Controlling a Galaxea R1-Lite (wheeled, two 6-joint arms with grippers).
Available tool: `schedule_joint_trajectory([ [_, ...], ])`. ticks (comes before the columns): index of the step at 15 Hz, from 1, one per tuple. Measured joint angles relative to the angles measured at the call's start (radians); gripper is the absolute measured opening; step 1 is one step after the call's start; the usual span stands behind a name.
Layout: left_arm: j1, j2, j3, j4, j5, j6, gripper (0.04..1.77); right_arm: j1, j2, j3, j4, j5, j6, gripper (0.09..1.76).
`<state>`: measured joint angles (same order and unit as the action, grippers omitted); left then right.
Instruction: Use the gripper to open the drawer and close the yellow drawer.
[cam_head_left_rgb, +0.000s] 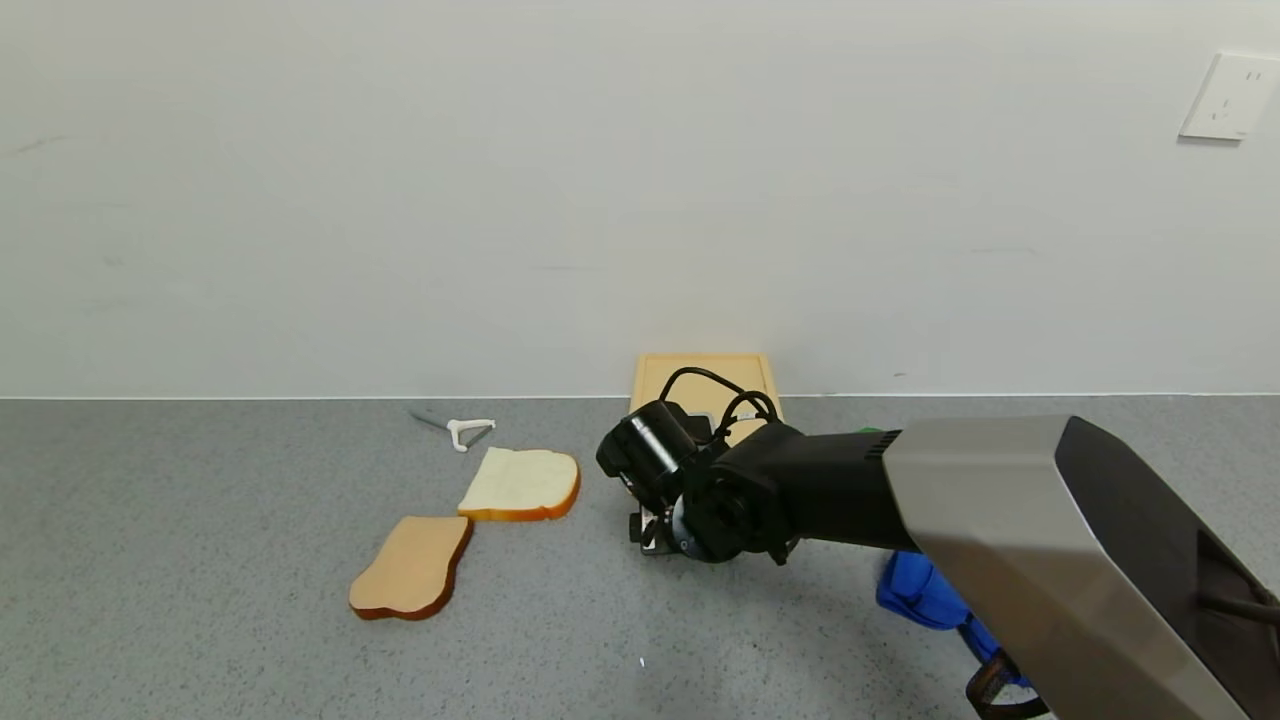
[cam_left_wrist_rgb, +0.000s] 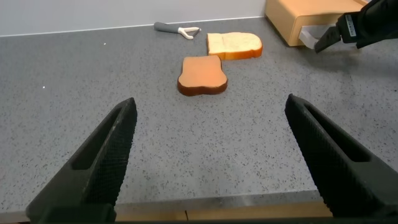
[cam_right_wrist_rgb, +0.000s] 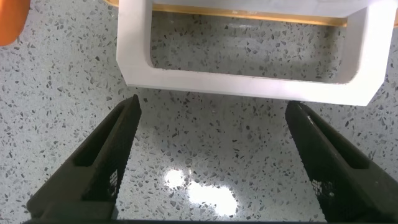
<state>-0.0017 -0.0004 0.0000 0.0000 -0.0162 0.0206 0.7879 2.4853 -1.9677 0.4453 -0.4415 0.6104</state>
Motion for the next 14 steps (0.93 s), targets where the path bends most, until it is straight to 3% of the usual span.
schedule_joint_trajectory([
  [7, 0.0, 0.0, 0.0, 0.0, 0.0, 0.0, 1.72, 0.018, -0.111, 0.059, 0.006, -0.001, -0.047, 1.71],
  [11, 0.0, 0.0, 0.0, 0.0, 0.0, 0.0, 1.72, 0.012, -0.315, 0.201, -0.003, 0.03, -0.157, 1.71],
  [14, 0.0, 0.0, 0.0, 0.0, 0.0, 0.0, 1.72, -0.014, -0.513, 0.354, -0.018, 0.113, -0.262, 1.71],
])
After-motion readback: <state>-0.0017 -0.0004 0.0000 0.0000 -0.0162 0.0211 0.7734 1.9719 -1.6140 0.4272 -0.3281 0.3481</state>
